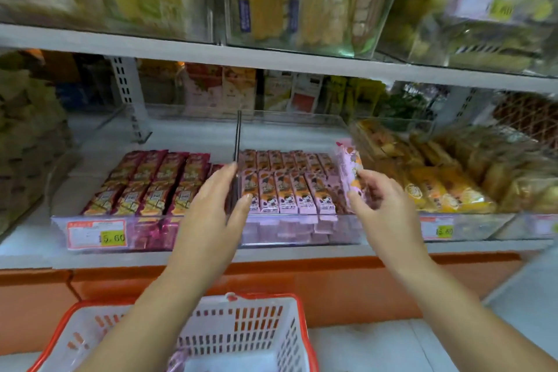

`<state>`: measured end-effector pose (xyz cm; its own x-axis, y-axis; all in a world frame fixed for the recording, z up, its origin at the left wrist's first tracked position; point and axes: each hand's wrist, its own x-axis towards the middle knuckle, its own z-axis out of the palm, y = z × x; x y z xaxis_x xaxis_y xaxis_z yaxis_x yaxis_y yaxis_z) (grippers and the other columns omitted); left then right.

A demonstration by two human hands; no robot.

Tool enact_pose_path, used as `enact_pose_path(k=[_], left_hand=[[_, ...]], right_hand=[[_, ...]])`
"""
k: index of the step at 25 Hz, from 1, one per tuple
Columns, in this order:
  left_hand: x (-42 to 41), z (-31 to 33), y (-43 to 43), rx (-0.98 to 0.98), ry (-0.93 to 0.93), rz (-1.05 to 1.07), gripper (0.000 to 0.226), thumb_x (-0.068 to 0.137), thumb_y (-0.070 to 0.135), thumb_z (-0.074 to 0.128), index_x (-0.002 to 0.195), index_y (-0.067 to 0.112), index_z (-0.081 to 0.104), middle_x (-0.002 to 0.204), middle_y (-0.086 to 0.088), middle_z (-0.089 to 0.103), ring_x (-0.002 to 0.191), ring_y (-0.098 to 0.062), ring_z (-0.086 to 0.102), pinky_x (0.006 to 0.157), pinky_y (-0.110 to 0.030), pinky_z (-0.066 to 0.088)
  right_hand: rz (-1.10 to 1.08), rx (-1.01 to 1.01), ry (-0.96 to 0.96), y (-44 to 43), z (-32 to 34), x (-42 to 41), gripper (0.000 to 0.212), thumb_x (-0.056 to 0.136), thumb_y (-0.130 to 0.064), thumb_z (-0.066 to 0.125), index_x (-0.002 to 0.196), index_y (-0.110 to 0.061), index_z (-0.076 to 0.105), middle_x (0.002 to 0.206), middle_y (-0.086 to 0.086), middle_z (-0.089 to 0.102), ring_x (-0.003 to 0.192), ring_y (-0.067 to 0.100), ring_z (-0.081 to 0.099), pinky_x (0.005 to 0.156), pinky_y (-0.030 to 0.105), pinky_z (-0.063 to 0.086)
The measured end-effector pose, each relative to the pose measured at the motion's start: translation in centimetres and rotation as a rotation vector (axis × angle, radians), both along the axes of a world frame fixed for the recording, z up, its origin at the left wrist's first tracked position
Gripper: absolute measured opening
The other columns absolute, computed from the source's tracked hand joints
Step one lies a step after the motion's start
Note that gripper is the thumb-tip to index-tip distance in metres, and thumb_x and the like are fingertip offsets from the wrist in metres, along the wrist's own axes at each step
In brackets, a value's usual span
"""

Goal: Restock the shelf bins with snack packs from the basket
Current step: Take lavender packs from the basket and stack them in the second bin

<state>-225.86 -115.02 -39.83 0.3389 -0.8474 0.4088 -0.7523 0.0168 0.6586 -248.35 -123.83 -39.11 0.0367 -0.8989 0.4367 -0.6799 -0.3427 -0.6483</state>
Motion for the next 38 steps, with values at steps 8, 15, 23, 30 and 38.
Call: enact_pose_path(k=[8, 15, 23, 30, 38], left_hand=[[0.3, -0.5, -1.8, 0.119, -0.109, 0.139, 0.054, 0.099, 0.034, 0.042, 0.150, 0.033, 0.023, 0.145, 0.005, 0.047, 0.120, -0.021, 0.055, 0.083, -0.034, 0.048], [1.0, -0.9, -1.1, 0.028, 0.002, 0.027, 0.052, 0.098, 0.027, 0.048, 0.147, 0.033, 0.032, 0.141, 0.010, 0.049, 0.120, -0.008, 0.051, 0.092, -0.024, 0.042], [4.5, -14.1, 9.8, 0.247, 0.218, 0.117, 0.041, 0.090, 0.008, 0.059, 0.119, 0.036, 0.059, 0.119, 0.008, 0.065, 0.098, -0.004, 0.062, 0.086, -0.018, 0.045], [7.3, -22.9, 16.3, 0.667, 0.446, 0.085, 0.052, 0.091, 0.006, 0.049, 0.118, 0.050, 0.054, 0.117, 0.017, 0.064, 0.098, -0.002, 0.062, 0.086, -0.011, 0.044], [7.7, -24.8, 17.4, 0.792, 0.551, 0.121, 0.044, 0.095, 0.009, 0.043, 0.134, 0.025, 0.053, 0.125, 0.012, 0.059, 0.106, -0.003, 0.056, 0.093, -0.015, 0.041]], right_hand=[[-0.007, 0.169, 0.299, -3.2, -1.1, 1.4, 0.036, 0.092, -0.034, 0.059, 0.120, -0.013, 0.066, 0.121, 0.007, 0.064, 0.109, 0.024, 0.059, 0.090, 0.030, 0.043], [0.054, 0.211, 0.380, -2.6, -0.4, 1.1, 0.030, 0.098, -0.024, 0.046, 0.121, -0.019, 0.064, 0.121, 0.001, 0.065, 0.110, 0.020, 0.057, 0.086, 0.028, 0.043], [0.539, 0.054, 0.094, 8.1, -9.2, 7.5, 0.032, 0.089, -0.008, 0.047, 0.116, -0.020, 0.059, 0.105, -0.013, 0.053, 0.094, 0.004, 0.050, 0.083, 0.011, 0.037], [0.664, 0.920, 0.606, 14.3, -29.7, 14.0, 0.048, 0.092, -0.014, 0.047, 0.139, -0.022, 0.042, 0.138, 0.009, 0.038, 0.124, 0.024, 0.048, 0.099, 0.026, 0.038], [0.600, 1.066, 0.727, 13.4, -36.6, 18.9, 0.061, 0.093, -0.015, 0.041, 0.148, -0.036, 0.024, 0.139, 0.016, 0.029, 0.116, 0.036, 0.050, 0.096, 0.035, 0.043]])
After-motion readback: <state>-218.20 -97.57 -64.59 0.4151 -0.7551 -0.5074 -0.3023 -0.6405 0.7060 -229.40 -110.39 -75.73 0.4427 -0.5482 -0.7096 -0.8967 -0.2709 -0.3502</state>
